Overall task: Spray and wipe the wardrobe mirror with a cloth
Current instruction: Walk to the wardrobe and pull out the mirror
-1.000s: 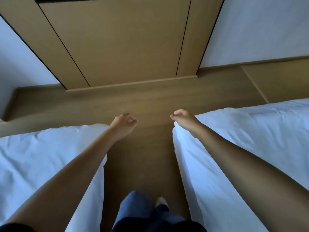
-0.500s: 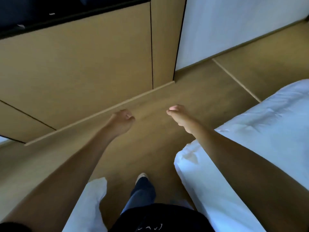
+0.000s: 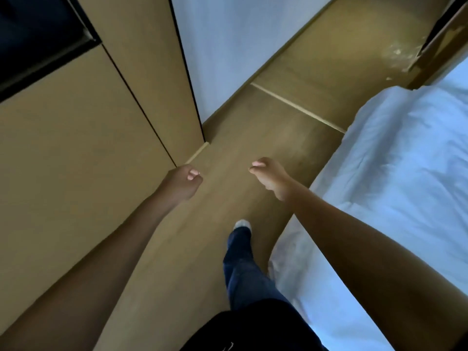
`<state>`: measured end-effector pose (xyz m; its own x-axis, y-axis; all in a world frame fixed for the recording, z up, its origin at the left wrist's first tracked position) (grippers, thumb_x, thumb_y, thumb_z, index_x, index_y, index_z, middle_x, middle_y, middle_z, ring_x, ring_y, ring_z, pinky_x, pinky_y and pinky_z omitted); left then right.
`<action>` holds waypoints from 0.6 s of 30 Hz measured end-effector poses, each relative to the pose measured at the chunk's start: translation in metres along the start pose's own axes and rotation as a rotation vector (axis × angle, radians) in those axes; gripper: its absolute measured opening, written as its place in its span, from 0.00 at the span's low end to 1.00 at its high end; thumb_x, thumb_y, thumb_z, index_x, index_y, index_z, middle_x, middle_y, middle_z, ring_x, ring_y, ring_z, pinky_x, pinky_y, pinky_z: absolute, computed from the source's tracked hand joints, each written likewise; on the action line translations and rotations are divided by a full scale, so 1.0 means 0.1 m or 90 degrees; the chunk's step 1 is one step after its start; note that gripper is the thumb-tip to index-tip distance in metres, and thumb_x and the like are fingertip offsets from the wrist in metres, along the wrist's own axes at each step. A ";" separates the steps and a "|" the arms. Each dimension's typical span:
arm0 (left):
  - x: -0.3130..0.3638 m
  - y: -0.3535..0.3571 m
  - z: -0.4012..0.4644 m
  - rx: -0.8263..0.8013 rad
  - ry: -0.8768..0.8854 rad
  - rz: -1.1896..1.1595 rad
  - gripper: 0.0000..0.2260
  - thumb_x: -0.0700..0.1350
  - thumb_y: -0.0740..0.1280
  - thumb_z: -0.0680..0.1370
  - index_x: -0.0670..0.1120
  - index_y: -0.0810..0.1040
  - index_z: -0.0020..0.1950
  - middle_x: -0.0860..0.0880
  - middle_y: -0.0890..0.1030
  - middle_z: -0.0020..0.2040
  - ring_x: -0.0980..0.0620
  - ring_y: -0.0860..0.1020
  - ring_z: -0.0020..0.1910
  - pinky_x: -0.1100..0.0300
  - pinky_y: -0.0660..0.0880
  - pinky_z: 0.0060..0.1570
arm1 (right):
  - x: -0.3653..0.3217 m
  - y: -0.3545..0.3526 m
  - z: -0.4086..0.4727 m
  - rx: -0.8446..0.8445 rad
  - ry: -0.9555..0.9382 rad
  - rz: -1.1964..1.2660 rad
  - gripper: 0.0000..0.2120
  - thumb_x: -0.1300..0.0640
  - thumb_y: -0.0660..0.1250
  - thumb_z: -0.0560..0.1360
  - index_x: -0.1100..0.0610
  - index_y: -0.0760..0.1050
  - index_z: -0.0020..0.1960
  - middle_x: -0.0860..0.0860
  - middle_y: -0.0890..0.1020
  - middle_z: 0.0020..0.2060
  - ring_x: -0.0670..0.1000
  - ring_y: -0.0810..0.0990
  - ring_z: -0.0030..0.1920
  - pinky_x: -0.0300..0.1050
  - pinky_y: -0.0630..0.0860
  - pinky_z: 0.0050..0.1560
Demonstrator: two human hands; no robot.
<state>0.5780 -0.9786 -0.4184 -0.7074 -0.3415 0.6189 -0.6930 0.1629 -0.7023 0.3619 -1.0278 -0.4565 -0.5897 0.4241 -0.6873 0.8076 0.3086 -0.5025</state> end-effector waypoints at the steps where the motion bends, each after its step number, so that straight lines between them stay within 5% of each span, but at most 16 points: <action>1: 0.17 0.00 0.30 -0.009 0.010 0.000 0.13 0.45 0.62 0.80 0.41 0.76 0.61 0.45 0.78 0.54 0.50 0.74 0.50 0.63 0.66 0.45 | -0.06 -0.13 0.26 0.007 0.002 0.006 0.20 0.55 0.62 0.79 0.58 0.71 0.69 0.56 0.76 0.66 0.58 0.74 0.65 0.43 0.70 0.56; 6: 1.08 -0.08 1.65 -0.059 0.052 0.006 0.13 0.46 0.62 0.80 0.40 0.77 0.60 0.45 0.79 0.55 0.49 0.76 0.52 0.62 0.69 0.47 | -0.36 -1.01 1.27 0.080 0.050 0.124 0.19 0.54 0.65 0.78 0.58 0.72 0.67 0.55 0.76 0.54 0.51 0.75 0.47 0.41 0.70 0.42; 14: 2.45 0.09 3.34 -0.162 0.157 0.045 0.11 0.47 0.62 0.79 0.44 0.78 0.57 0.49 0.77 0.50 0.49 0.76 0.52 0.58 0.71 0.53 | -0.63 -2.22 2.39 0.185 0.097 0.216 0.15 0.54 0.65 0.78 0.57 0.75 0.63 0.54 0.77 0.53 0.53 0.75 0.52 0.44 0.72 0.48; 18: 3.02 0.37 4.15 -0.240 0.210 0.090 0.06 0.49 0.61 0.81 0.50 0.73 0.55 0.55 0.74 0.45 0.54 0.72 0.48 0.60 0.67 0.47 | -0.58 -2.65 2.97 0.244 0.142 0.246 0.15 0.54 0.64 0.78 0.57 0.74 0.63 0.53 0.77 0.52 0.52 0.75 0.52 0.44 0.72 0.46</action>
<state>0.3962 -1.4598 -0.4030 -0.7612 0.0081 0.6484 -0.5469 0.5293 -0.6486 0.1816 -1.3875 -0.4389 -0.2049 0.6264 -0.7521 0.8813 -0.2163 -0.4202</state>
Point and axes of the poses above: each hand's wrist, its own z-axis towards the middle knuckle, its own y-axis out of the palm, x = y × z, the point moved 3 cm from there along z, towards the middle knuckle
